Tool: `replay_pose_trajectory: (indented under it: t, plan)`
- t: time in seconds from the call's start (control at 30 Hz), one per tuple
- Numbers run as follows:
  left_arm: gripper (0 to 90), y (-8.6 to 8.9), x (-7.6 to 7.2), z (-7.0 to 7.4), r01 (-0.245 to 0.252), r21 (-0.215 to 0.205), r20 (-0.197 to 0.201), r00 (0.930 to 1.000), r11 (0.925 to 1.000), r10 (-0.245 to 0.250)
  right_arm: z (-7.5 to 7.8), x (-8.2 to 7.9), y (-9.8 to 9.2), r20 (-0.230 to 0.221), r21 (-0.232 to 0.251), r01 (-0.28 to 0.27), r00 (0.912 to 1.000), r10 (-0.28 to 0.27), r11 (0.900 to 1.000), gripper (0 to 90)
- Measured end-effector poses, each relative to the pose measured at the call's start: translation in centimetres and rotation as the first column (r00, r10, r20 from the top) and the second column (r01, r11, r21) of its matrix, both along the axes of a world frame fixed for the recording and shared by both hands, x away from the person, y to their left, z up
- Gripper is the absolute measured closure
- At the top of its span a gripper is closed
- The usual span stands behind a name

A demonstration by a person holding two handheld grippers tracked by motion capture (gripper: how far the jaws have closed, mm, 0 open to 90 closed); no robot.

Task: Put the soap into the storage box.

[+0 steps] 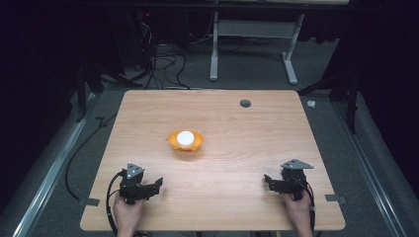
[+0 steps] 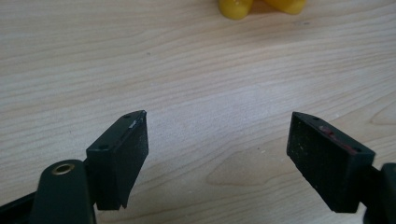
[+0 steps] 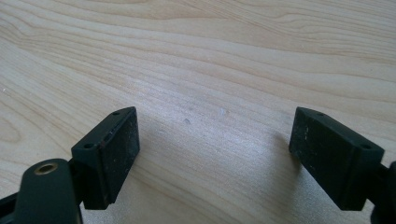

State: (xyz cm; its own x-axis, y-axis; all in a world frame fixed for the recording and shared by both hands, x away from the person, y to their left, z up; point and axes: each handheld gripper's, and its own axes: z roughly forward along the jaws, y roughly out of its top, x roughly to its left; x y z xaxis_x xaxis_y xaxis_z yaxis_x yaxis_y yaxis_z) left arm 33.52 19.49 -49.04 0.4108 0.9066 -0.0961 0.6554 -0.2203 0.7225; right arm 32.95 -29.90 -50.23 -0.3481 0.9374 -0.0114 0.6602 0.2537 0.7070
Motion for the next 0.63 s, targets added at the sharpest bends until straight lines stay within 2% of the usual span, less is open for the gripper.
replay_pose_trajectory:
  t: [0.17,0.23,0.3,0.4,0.63]
  plan:
    - [20.8,-0.3,0.1,-1.0,-0.009,0.040,-0.014,0.9999,0.9991,0.010,0.0,0.0,0.0,0.000,0.000,0.000,1.0000,0.000,1.000,17.0]
    - [20.3,-0.4,0.1,-1.3,-0.012,0.047,0.001,0.9999,0.9988,0.012,0.0,0.0,0.0,0.000,0.000,0.000,1.0000,0.000,1.000,17.0]
    - [20.3,-0.7,0.0,-1.5,-0.014,0.075,0.017,0.9998,0.9971,0.013,0.0,0.0,0.0,0.000,0.000,0.000,1.0000,0.000,1.000,17.0]
    - [18.6,-0.9,-0.1,-1.7,-0.017,0.072,0.042,0.9990,0.9973,0.014,0.0,0.0,0.0,0.000,-0.001,0.001,1.0000,-0.001,1.000,17.0]
    - [17.4,-0.9,-0.2,-1.7,-0.015,0.067,0.038,0.9992,0.9976,0.012,0.0,0.0,0.0,-0.001,0.001,0.002,1.0000,-0.002,1.000,17.0]
